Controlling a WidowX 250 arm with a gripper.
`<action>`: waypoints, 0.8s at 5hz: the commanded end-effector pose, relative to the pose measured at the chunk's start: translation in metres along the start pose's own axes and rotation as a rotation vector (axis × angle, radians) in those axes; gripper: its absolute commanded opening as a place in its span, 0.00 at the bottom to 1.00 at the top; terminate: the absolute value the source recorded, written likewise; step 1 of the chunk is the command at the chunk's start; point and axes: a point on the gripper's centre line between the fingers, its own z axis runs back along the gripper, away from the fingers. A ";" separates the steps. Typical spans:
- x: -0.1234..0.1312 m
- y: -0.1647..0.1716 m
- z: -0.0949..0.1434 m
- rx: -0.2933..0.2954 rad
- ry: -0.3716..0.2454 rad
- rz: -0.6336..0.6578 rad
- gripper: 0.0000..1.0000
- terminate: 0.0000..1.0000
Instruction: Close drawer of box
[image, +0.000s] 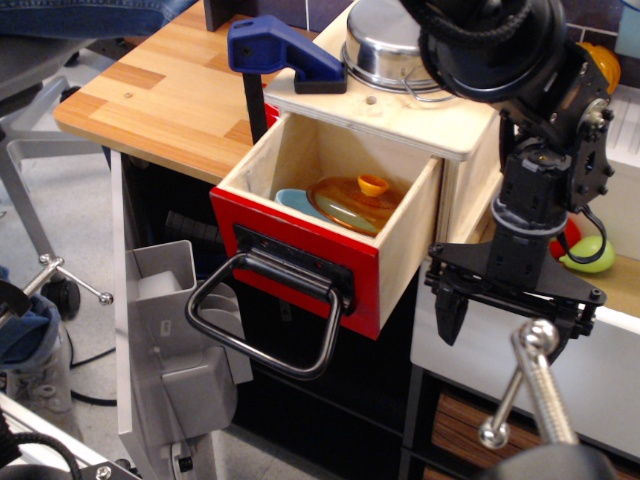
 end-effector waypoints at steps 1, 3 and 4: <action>0.000 0.000 0.000 0.000 0.000 0.000 1.00 0.00; -0.054 0.018 0.034 -0.040 0.027 -0.068 1.00 0.00; -0.083 0.034 0.048 -0.056 0.044 -0.097 1.00 0.00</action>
